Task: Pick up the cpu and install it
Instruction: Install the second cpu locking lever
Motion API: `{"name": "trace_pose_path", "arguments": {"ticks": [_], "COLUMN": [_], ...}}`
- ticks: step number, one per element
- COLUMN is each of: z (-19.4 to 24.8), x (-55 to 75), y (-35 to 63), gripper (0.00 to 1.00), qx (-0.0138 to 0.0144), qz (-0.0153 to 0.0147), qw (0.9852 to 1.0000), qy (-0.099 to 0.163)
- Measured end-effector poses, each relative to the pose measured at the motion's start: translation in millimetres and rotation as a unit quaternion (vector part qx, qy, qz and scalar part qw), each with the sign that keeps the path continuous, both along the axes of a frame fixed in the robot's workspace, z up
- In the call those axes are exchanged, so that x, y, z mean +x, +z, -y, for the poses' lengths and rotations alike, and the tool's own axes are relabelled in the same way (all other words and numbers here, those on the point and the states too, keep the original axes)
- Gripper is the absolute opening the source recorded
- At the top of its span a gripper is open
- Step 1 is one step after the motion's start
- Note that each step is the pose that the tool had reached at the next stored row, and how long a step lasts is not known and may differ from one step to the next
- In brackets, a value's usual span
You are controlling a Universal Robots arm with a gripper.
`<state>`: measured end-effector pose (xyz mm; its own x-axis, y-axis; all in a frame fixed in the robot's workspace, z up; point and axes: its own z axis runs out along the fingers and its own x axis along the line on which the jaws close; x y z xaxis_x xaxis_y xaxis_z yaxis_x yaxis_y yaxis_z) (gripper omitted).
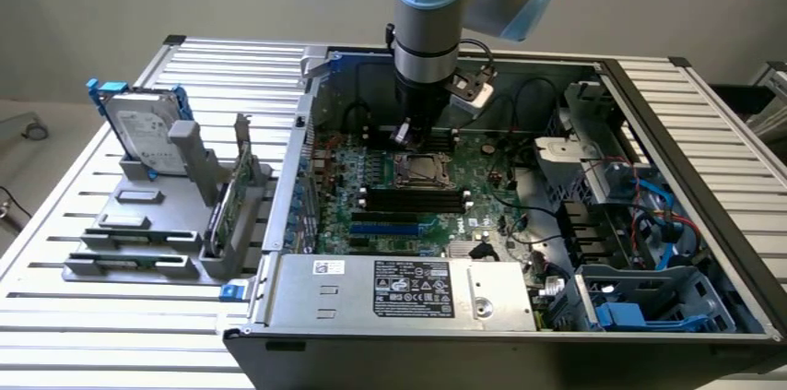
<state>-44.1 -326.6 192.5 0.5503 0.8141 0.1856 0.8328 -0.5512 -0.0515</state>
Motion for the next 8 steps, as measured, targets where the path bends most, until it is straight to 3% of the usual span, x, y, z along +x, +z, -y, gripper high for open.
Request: {"name": "trace_pose_path", "arguments": {"ticks": [8], "z": [0.0], "x": [0.0], "y": [0.0], "gripper": [0.11], "qx": [0.0000], "qz": [0.0000], "qw": [1.0000], "qy": [0.000]}}
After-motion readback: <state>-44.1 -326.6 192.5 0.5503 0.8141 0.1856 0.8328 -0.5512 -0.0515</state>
